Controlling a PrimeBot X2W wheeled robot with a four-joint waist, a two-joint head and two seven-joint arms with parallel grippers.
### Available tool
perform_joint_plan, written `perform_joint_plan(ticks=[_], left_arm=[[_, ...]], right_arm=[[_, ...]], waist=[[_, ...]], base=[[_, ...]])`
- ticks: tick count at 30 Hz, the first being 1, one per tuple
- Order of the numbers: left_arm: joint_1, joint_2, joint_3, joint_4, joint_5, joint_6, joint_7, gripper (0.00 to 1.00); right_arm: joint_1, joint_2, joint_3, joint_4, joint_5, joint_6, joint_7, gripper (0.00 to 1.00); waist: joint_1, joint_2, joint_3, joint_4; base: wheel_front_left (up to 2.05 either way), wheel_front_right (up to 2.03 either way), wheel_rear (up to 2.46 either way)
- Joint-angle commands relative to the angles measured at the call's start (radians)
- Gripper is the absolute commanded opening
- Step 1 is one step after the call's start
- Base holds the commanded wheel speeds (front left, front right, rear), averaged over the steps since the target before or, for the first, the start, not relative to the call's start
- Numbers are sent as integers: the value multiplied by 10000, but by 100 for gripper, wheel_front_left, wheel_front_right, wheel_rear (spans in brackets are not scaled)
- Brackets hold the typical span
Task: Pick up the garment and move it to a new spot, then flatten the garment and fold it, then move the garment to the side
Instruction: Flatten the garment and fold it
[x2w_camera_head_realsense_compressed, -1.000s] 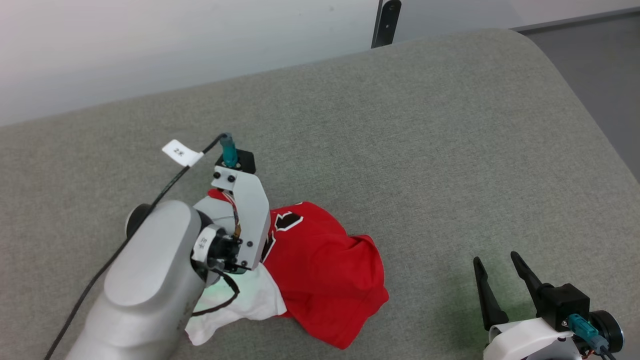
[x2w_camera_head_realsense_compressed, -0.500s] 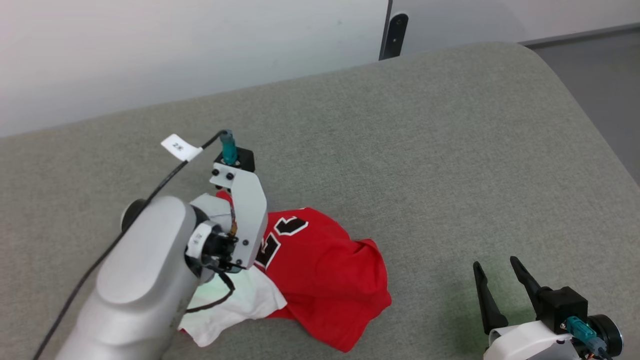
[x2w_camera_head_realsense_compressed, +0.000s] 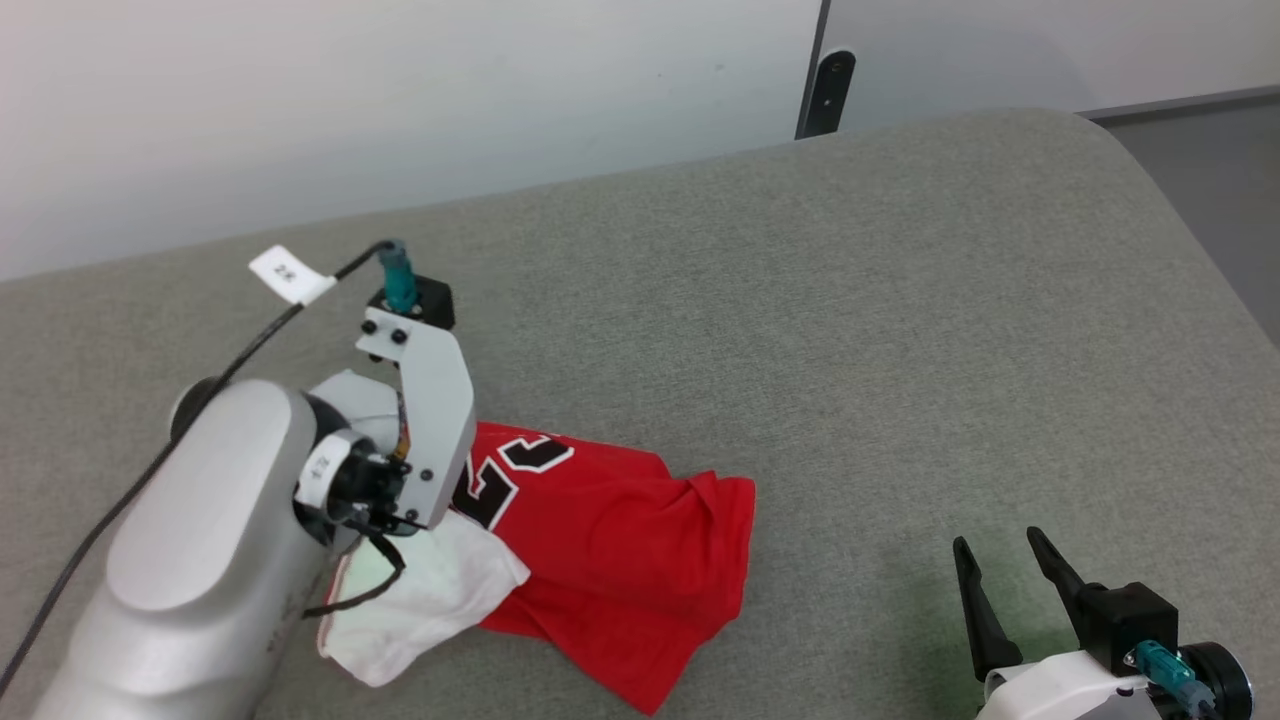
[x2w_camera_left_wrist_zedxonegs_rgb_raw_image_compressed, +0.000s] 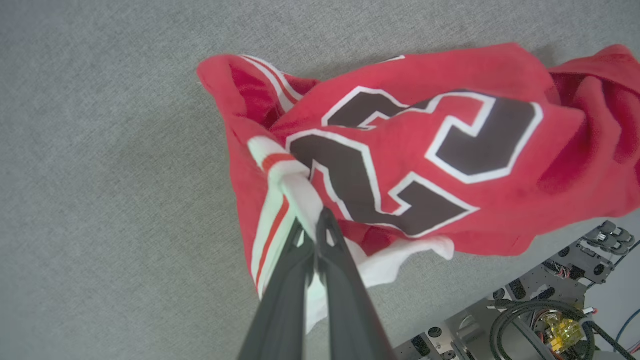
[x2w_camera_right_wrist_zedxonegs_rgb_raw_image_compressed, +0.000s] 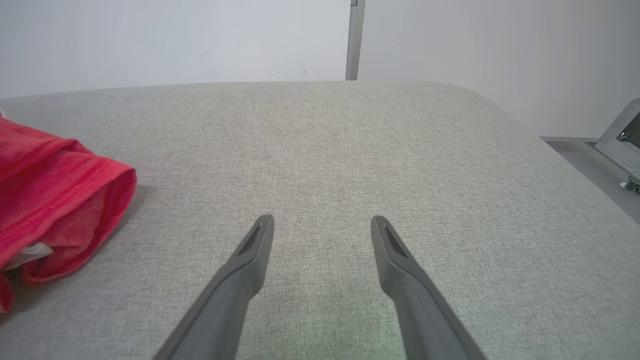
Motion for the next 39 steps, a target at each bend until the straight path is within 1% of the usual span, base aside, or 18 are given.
perform_joint_plan(ticks=[1,6,10,16,18,19,20,21,22,23,24,25,28,34,38,39], left_arm=[[162,33,39,-63,-117,20,-32,0],[299,77,86,-211,-244,77,32,0],[416,225,71,-341,-224,26,13,0],[743,292,82,-90,-46,114,-589,5],[885,233,79,89,-92,115,-785,2],[962,192,76,195,-115,115,-904,3],[1043,157,59,299,-118,95,-1033,13],[1136,119,43,413,-152,53,-1135,20],[1213,82,25,534,-187,8,-1217,24],[1248,63,5,639,-206,-19,-1307,36],[1239,53,-24,718,-187,-70,-1370,69],[1226,34,-48,787,-164,-90,-1427,84],[1048,25,-71,942,-173,-176,-1508,100],[860,-33,-171,965,-212,-250,-1389,100],[897,-81,-198,880,-309,-184,-1281,100],[925,-90,-197,896,-348,-171,-1228,95]], right_arm=[[129,26,-34,-35,-72,-10,7,100],[154,28,0,-62,-71,-10,28,100],[167,26,13,-92,-63,-10,72,100],[167,28,46,-139,-10,-10,102,100],[164,27,62,-151,3,-10,133,100],[166,27,71,-153,8,-10,132,100],[163,27,74,-157,8,-10,141,100],[155,27,75,-160,17,-10,150,100],[151,28,74,-159,26,-10,161,100],[152,27,74,-155,36,-10,172,100],[159,27,78,-151,35,-10,180,100],[166,28,83,-144,35,-10,168,100],[200,28,74,-119,25,-10,178,100],[234,27,66,-61,38,-10,204,100],[271,27,97,-78,52,-10,245,100],[267,27,109,-96,63,-10,252,100]], waist=[[0,0,-9,48],[0,0,-24,148],[0,0,-30,186],[0,0,3,214],[0,0,4,209],[0,0,5,205],[0,0,9,203],[0,0,13,202],[0,0,11,206],[0,0,8,210],[0,0,4,217],[0,0,-2,224],[0,0,-42,254],[0,0,-178,370],[0,0,-248,427],[0,0,-255,437]], base=[[0,0,0],[0,0,0],[0,0,0],[0,0,0],[0,0,0],[0,0,0],[0,0,0],[0,0,0],[0,0,0],[0,0,0],[0,0,0],[0,0,0],[0,0,0],[0,0,0],[0,0,0],[0,0,0]])
